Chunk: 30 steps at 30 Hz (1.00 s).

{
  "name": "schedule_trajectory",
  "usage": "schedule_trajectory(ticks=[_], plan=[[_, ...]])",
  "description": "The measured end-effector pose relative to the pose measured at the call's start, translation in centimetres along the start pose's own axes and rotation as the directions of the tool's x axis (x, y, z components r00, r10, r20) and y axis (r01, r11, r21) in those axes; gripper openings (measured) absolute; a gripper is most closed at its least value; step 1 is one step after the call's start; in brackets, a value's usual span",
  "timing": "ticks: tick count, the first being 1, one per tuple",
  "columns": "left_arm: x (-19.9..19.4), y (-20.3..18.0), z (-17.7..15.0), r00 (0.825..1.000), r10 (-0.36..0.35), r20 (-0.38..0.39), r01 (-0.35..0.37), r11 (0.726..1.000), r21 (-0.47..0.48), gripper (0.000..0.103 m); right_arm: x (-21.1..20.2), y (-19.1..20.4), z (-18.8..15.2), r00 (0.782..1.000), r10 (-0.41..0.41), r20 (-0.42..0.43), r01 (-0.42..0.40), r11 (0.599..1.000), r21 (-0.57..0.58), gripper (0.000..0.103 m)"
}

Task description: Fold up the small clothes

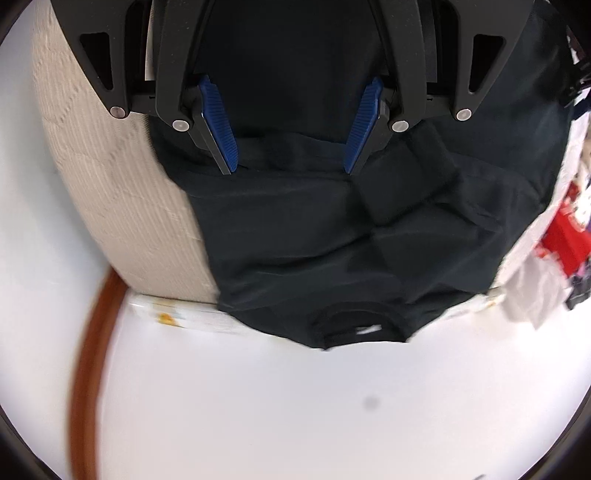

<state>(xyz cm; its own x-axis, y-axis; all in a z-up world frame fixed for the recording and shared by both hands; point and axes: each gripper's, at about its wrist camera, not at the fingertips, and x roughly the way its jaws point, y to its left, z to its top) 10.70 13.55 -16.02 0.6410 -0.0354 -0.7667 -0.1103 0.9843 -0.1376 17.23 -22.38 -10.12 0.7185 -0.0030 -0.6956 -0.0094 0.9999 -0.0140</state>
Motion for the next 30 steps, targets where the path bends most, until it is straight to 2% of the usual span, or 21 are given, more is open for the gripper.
schedule_trajectory(ticks=[3, 5, 6, 9, 10, 11, 12, 14, 15, 18, 21, 22, 24, 25, 26, 28, 30], plan=[[-0.3, -0.1, 0.9, 0.998, -0.056, -0.01, 0.056, 0.998, -0.021, 0.073, 1.7, 2.8, 0.9, 0.999, 0.032, -0.013, -0.034, 0.995, -0.095, 0.059], [-0.7, -0.1, 1.4, 0.998, -0.057, 0.0, 0.057, 0.998, -0.022, 0.073, 3.2, 4.6, 1.5, 1.0, 0.022, -0.02, -0.025, 0.986, -0.165, 0.059], [-1.0, 0.0, 1.6, 0.999, -0.051, 0.006, 0.051, 0.998, -0.023, 0.073, 3.9, 5.2, 1.6, 1.0, 0.011, -0.025, -0.015, 0.983, -0.181, 0.059], [-1.5, 0.4, 2.1, 0.999, -0.047, 0.017, 0.047, 0.999, -0.025, 0.073, 6.5, 5.4, 1.7, 0.994, 0.053, -0.094, -0.069, 0.983, -0.171, 0.058], [-1.5, 0.5, 2.2, 0.999, -0.043, 0.018, 0.044, 0.999, -0.024, 0.073, 7.4, 5.2, 1.8, 0.989, 0.073, -0.125, -0.09, 0.986, -0.14, 0.044], [-1.5, 0.5, 2.5, 0.999, -0.037, 0.017, 0.038, 0.999, -0.023, 0.073, 7.6, 5.2, 1.8, 0.985, 0.109, -0.134, -0.125, 0.985, -0.119, 0.007], [-1.4, 0.6, 2.8, 0.999, -0.03, 0.017, 0.03, 0.999, -0.022, 0.073, 7.6, 5.4, 1.9, 0.98, 0.14, -0.139, -0.155, 0.982, -0.11, 0.008], [-1.1, 0.4, 3.5, 1.0, -0.025, 0.018, 0.025, 1.0, -0.018, 0.073, 6.8, 6.3, 2.4, 0.985, 0.15, -0.09, -0.161, 0.977, -0.139, 0.007], [-0.9, 0.2, 4.0, 0.999, -0.025, 0.02, 0.025, 1.0, -0.015, 0.073, 6.2, 6.9, 2.9, 0.981, 0.181, -0.068, -0.189, 0.972, -0.139, 0.007], [-0.4, -0.8, 5.6, 0.999, -0.025, 0.031, 0.025, 1.0, -0.008, 0.073, 4.9, 9.1, 4.8, 0.956, 0.293, -0.037, -0.295, 0.948, -0.122, 0.007], [-0.2, -1.9, 7.2, 0.999, -0.027, 0.047, 0.028, 1.0, -0.003, 0.073, 4.4, 12.5, 6.7, 0.932, 0.362, -0.009, -0.359, 0.922, -0.145, 0.009], [-0.2, -2.3, 7.6, 0.998, -0.031, 0.051, 0.031, 1.0, 0.001, 0.073, 4.4, 13.4, 7.3, 0.921, 0.389, 0.001, -0.385, 0.912, -0.141, 0.012], [-0.2, -3.5, 8.6, 0.997, -0.043, 0.059, 0.042, 0.999, 0.016, 0.073, 4.5, 13.7, 8.1, 0.908, 0.418, -0.008, -0.416, 0.901, -0.122, 0.031], [-0.3, -3.9, 8.8, 0.997, -0.047, 0.062, 0.046, 0.999, 0.023, 0.073, 4.2, 13.3, 8.3, 0.898, 0.439, -0.004, -0.437, 0.892, -0.112, 0.044], [-0.2, -4.5, 9.1, 0.997, -0.054, 0.063, 0.052, 0.998, 0.035, 0.073, 3.4, 12.7, 8.4, 0.885, 0.464, 0.022, -0.46, 0.882, -0.105, 0.05], [0.0, -5.8, 9.7, 0.995, -0.074, 0.061, 0.07, 0.996, 0.055, 0.073, 2.0, 10.6, 8.2, 0.875, 0.478, 0.08, -0.471, 0.877, -0.096, 0.055], [0.6, -7.4, 10.3, 0.994, -0.098, 0.049, 0.095, 0.993, 0.075, 0.073, 1.3, 8.3, 8.1, 0.883, 0.456, 0.108, -0.448, 0.889, -0.09, 0.055]])
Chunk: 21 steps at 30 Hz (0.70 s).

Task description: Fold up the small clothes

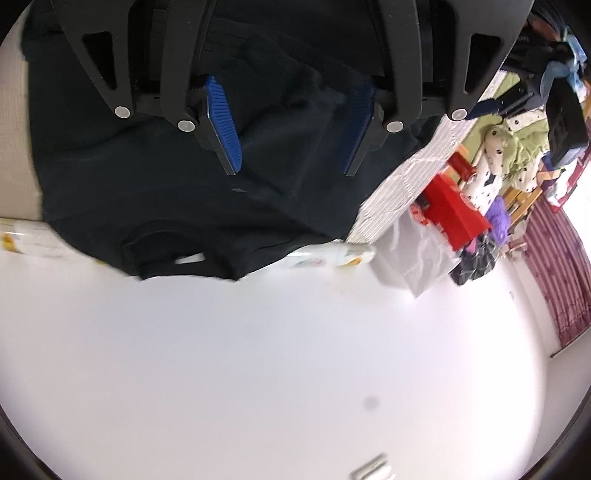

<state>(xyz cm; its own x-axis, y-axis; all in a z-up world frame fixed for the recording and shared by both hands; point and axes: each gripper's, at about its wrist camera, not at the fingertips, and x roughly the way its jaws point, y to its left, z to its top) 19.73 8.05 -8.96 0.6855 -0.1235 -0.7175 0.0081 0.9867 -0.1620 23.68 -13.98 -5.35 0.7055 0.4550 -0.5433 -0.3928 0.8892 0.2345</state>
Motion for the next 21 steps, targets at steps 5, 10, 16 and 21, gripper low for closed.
schedule_trajectory(ticks=[5, 10, 16, 21], plan=[[2.8, -5.4, 1.3, 0.998, -0.05, -0.039, 0.054, 0.995, 0.084, 0.073, -3.7, -4.7, -1.9, 0.985, -0.171, 0.005, 0.171, 0.985, 0.017, 0.056], [5.6, -10.7, 2.2, 0.998, -0.043, -0.048, 0.051, 0.984, 0.171, 0.073, -7.2, -9.3, -4.9, 0.944, -0.328, -0.019, 0.328, 0.944, 0.035, 0.056], [9.5, -15.8, 2.9, 0.999, 0.029, -0.041, -0.017, 0.963, 0.269, 0.073, -10.6, -13.9, -7.9, 0.901, -0.429, -0.064, 0.433, 0.899, 0.065, 0.056], [11.8, -17.2, 2.8, 0.995, 0.084, -0.048, -0.064, 0.944, 0.323, 0.072, -12.3, -16.2, -10.2, 0.893, -0.44, -0.093, 0.449, 0.885, 0.122, 0.056]])
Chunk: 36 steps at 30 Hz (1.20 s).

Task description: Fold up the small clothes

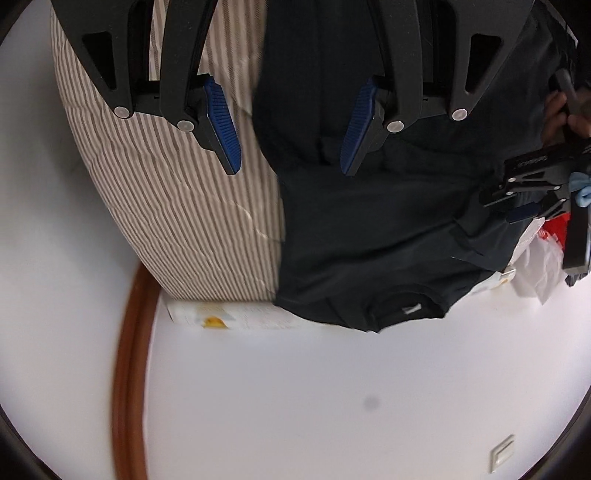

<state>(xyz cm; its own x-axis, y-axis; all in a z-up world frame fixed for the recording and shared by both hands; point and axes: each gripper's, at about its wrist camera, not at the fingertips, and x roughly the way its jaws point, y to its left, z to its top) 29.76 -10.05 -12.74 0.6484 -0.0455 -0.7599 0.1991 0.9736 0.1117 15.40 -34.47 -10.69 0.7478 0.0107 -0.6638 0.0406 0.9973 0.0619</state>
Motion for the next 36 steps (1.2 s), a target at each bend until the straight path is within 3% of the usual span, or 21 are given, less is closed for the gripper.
schedule_trajectory(ticks=[4, 9, 12, 14, 16, 20, 26, 31, 34, 36], plan=[[1.3, -1.1, 0.2, 0.998, 0.062, -0.012, -0.061, 0.997, 0.045, 0.071, 0.0, -1.1, -0.7, 0.999, 0.047, -0.018, -0.046, 0.998, 0.049, 0.056], [2.3, -0.8, 0.2, 0.997, 0.083, -0.001, -0.083, 0.996, 0.027, 0.064, 0.0, -0.5, -0.6, 0.999, 0.041, -0.02, -0.04, 0.998, 0.038, 0.056], [2.5, -0.7, 0.3, 0.994, 0.105, 0.013, -0.105, 0.994, 0.025, 0.048, -0.3, -0.2, -0.5, 0.999, 0.043, -0.021, -0.042, 0.999, 0.033, 0.056], [2.2, -0.4, 0.3, 0.992, 0.124, 0.014, -0.124, 0.992, 0.024, 0.027, -0.3, 0.1, -0.5, 0.999, 0.032, -0.025, -0.031, 0.999, 0.026, 0.056], [1.7, 0.5, 0.5, 0.992, 0.123, 0.011, -0.123, 0.992, 0.008, 0.017, -0.3, 0.4, -0.3, 0.999, 0.029, -0.03, -0.028, 0.999, 0.022, 0.056], [-0.9, 4.2, 1.0, 0.998, 0.054, 0.043, -0.051, 0.996, -0.076, 0.015, -0.4, 1.6, 0.1, 0.999, 0.029, -0.035, -0.029, 1.0, 0.003, 0.056], [-4.4, 11.5, 0.9, 0.985, 0.126, 0.119, -0.104, 0.979, -0.174, 0.016, -0.5, 4.3, 1.3, 1.0, 0.018, -0.017, -0.019, 0.999, -0.035, 0.056], [-3.8, 18.3, -1.3, 0.985, 0.162, 0.053, -0.141, 0.95, -0.277, 0.024, -0.4, 6.4, 2.4, 1.0, -0.007, -0.013, 0.006, 0.998, -0.062, 0.056], [-3.4, 22.0, -3.1, 0.995, 0.093, 0.022, -0.079, 0.926, -0.369, 0.032, -0.1, 7.2, 2.5, 1.0, -0.014, -0.025, 0.012, 0.997, -0.07, 0.056], [-3.2, 23.4, -3.9, 0.997, 0.072, 0.015, -0.059, 0.91, -0.41, 0.032, 0.2, 7.7, 2.4, 0.999, -0.019, -0.035, 0.016, 0.997, -0.076, 0.056]])
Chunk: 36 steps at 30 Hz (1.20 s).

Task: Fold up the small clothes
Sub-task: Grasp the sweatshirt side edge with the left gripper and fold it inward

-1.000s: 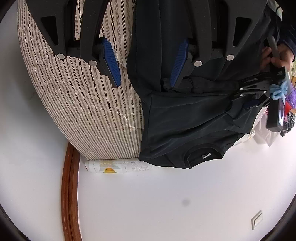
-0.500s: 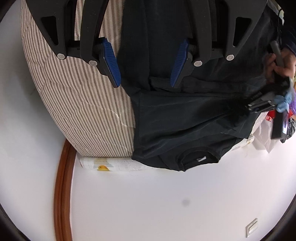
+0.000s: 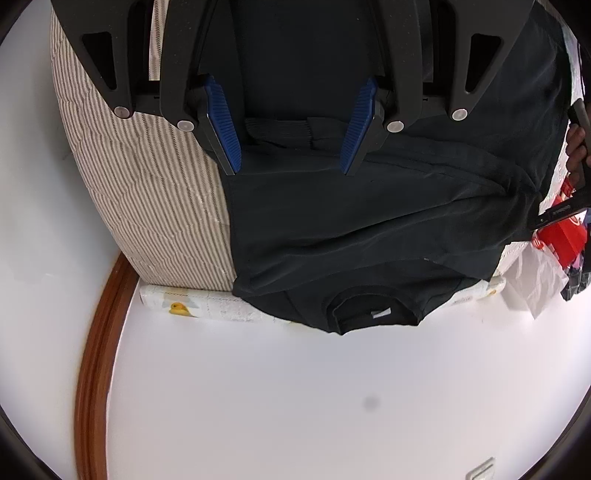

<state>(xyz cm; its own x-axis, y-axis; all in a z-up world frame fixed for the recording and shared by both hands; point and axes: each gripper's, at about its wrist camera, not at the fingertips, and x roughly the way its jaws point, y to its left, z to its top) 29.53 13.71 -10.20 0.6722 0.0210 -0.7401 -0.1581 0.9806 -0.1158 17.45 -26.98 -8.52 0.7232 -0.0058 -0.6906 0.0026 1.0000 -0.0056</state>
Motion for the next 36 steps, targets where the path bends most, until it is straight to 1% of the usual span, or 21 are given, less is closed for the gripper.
schedule_trajectory(ticks=[1, 3, 4, 5, 7, 9, 10, 12, 13, 14, 16, 18, 19, 20, 22, 25, 27, 29, 32, 36], plan=[[0.1, 0.5, -0.2, 1.0, -0.005, -0.005, 0.005, 1.0, -0.009, 0.033, 0.2, 0.2, 0.0, 1.0, -0.003, -0.005, 0.003, 1.0, -0.004, 0.056], [0.8, 1.1, -0.1, 1.0, -0.015, -0.022, 0.015, 1.0, -0.007, 0.041, 0.6, 0.6, -0.1, 1.0, -0.009, -0.015, 0.009, 1.0, -0.014, 0.056], [1.1, 1.1, -0.1, 1.0, -0.018, -0.025, 0.018, 1.0, -0.007, 0.047, 0.9, 0.9, -0.2, 1.0, -0.012, -0.024, 0.012, 1.0, -0.018, 0.056], [1.4, 1.1, -0.2, 0.999, -0.026, -0.027, 0.026, 1.0, -0.006, 0.049, 1.2, 0.9, -0.3, 0.999, -0.014, -0.029, 0.014, 1.0, -0.021, 0.056], [2.3, 1.1, -0.1, 0.999, -0.021, -0.039, 0.021, 1.0, 0.004, 0.049, 1.8, 1.0, -0.6, 0.999, -0.027, -0.041, 0.026, 0.999, -0.029, 0.056], [2.7, 1.2, -0.3, 0.999, -0.026, -0.041, 0.026, 1.0, 0.004, 0.049, 2.5, 1.0, -0.9, 0.997, -0.058, -0.054, 0.056, 0.998, -0.04, 0.056], [2.8, 1.3, -0.3, 0.999, -0.033, -0.036, 0.033, 0.999, -0.004, 0.047, 2.8, 0.8, -1.1, 0.996, -0.067, -0.058, 0.065, 0.997, -0.042, 0.056], [2.8, 1.4, -0.4, 0.998, -0.058, -0.017, 0.058, 0.998, -0.028, 0.026, 3.5, 0.2, -1.4, 0.995, -0.083, -0.063, 0.081, 0.996, -0.037, 0.056], [2.7, 1.3, -0.4, 0.999, -0.048, -0.016, 0.048, 0.998, -0.029, 0.01, 3.9, -0.4, -1.3, 0.994, -0.089, -0.069, 0.088, 0.996, -0.024, 0.056], [2.7, 1.1, -0.4, 0.999, -0.034, -0.013, 0.033, 0.999, -0.022, 0.006, 4.3, -0.8, -1.3, 0.993, -0.092, -0.071, 0.091, 0.996, -0.013, 0.056], [2.0, 0.9, -0.2, 0.999, 0.005, 0.037, -0.005, 1.0, 0.009, 0.004, 5.0, -1.7, -1.1, 0.992, -0.104, -0.07, 0.105, 0.995, 0.002, 0.056], [0.7, 1.1, 0.1, 0.991, 0.085, 0.108, -0.089, 0.995, 0.035, 0.004, 5.8, -2.5, -0.7, 0.989, -0.13, -0.067, 0.131, 0.991, 0.009, 0.056], [0.4, 1.5, 0.2, 0.989, 0.09, 0.115, -0.095, 0.995, 0.031, 0.004, 6.1, -3.0, -0.6, 0.989, -0.134, -0.062, 0.135, 0.991, 0.016, 0.056], [0.3, 1.8, 0.2, 0.991, 0.084, 0.102, -0.087, 0.996, 0.021, 0.004, 6.3, -3.3, -0.5, 0.989, -0.135, -0.056, 0.136, 0.99, 0.022, 0.056], [0.6, 1.8, 0.1, 0.992, 0.101, 0.082, -0.103, 0.994, 0.022, 0.004, 7.0, -4.0, -0.5, 0.988, -0.144, -0.056, 0.146, 0.989, 0.034, 0.056], [1.1, 1.0, -0.5, 0.991, 0.126, 0.054, -0.129, 0.989, 0.069, 0.004, 8.6, -5.0, -0.8, 0.98, -0.176, -0.098, 0.182, 0.982, 0.055, 0.055], [1.3, 0.7, -0.9, 0.99, 0.137, 0.04, -0.14, 0.986, 0.086, 0.007, 9.2, -5.6, -1.2, 0.976, -0.172, -0.13, 0.182, 0.98, 0.075, 0.056], [1.3, 0.6, -1.1, 0.99, 0.14, 0.024, -0.142, 0.986, 0.09, 0.007, 8.6, -6.1, -1.4, 0.981, -0.148, -0.125, 0.162, 0.98, 0.114, 0.056], [0.4, 0.8, -1.7, 0.992, 0.127, 0.027, -0.128, 0.989, 0.074, 0.007, 7.1, -6.4, -1.4, 0.986, -0.135, -0.097, 0.148, 0.979, 0.138, 0.056], [-1.5, 0.7, -2.3, 0.994, 0.098, 0.045, -0.1, 0.993, 0.054, 0.007, 4.9, -5.9, -1.7, 0.989, -0.125, -0.078, 0.134, 0.984, 0.116, 0.056]])
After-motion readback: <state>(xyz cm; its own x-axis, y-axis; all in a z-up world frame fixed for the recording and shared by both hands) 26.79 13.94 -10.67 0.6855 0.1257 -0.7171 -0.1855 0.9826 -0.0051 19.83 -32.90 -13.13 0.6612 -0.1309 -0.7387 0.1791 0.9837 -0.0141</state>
